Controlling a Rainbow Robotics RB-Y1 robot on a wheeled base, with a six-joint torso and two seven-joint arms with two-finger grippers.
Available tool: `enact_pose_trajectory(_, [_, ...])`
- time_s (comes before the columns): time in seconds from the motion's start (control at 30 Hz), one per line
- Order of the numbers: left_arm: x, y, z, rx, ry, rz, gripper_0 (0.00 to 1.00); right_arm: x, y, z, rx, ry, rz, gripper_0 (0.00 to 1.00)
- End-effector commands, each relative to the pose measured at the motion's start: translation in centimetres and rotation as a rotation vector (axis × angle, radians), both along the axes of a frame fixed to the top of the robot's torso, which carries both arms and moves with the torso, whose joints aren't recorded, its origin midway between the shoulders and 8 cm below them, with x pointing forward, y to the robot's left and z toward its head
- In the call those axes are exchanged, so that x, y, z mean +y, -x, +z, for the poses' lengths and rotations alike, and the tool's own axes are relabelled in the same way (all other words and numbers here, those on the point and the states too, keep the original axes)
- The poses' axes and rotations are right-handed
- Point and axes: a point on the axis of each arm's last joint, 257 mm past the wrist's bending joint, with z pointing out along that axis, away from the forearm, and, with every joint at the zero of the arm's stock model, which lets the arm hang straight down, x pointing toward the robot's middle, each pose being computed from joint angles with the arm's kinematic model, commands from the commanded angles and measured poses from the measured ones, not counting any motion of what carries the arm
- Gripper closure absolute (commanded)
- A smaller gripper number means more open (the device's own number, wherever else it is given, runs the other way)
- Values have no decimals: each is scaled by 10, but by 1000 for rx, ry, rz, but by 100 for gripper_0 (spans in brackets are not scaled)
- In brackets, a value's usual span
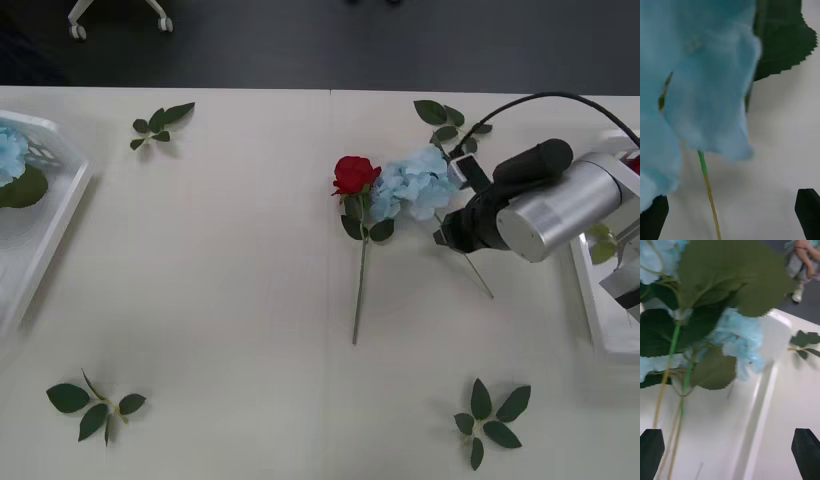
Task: Put the red flowers into the right box and the blue flowers into the left box
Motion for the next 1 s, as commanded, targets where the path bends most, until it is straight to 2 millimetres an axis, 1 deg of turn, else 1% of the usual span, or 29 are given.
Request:
enact_pose_trajectory(0.03, [-36,10,15,-34,21,-83,0,11,-7,-6,-21,7,53,0])
enact_pose_trajectory(0.13, [-63,14,27,-61,6,-149,0,20,-7,-18,-30,12,74,0])
enact_pose_trajectory(0.17, [-67,15,29,-65,0,-161,0,22,-8,-20,-32,10,76,0])
enact_pose_trajectory(0.23, [-87,19,35,-70,-29,-217,0,26,-7,-26,-28,5,80,0])
enact_pose_trajectory(0.43, [-135,34,51,-105,-43,-391,0,39,-4,-34,-16,-1,100,0])
enact_pose_trajectory(0.47, [-140,37,53,-115,-43,-418,0,41,-3,-34,-15,-1,103,5])
enact_pose_trajectory(0.5, [-149,42,54,-129,-49,-457,0,42,-3,-36,-14,4,106,20])
enact_pose_trajectory(0.53, [-154,43,54,-138,-52,-476,0,43,-4,-36,-15,8,107,31])
enact_pose_trajectory(0.57, [-161,47,54,-150,-61,-513,0,44,-4,-37,-15,11,109,58])
enact_pose_trajectory(0.63, [-175,53,55,-175,-81,-577,0,43,-5,-39,-16,22,107,94])
enact_pose_trajectory(0.67, [-181,56,55,-185,-93,-608,0,43,-5,-41,-14,21,106,100])
enact_pose_trajectory(0.7, [-185,58,56,-195,-103,-628,0,43,-4,-42,-11,23,104,100])
enact_pose_trajectory(0.77, [-200,64,57,-227,-148,-710,0,43,-4,-44,-6,22,101,100])
enact_pose_trajectory(0.9, [-224,77,59,-258,-226,-861,0,43,-3,-45,-4,14,95,100])
enact_pose_trajectory(1.0, [-236,86,60,-269,-261,-946,0,44,-4,-40,-11,8,94,100])
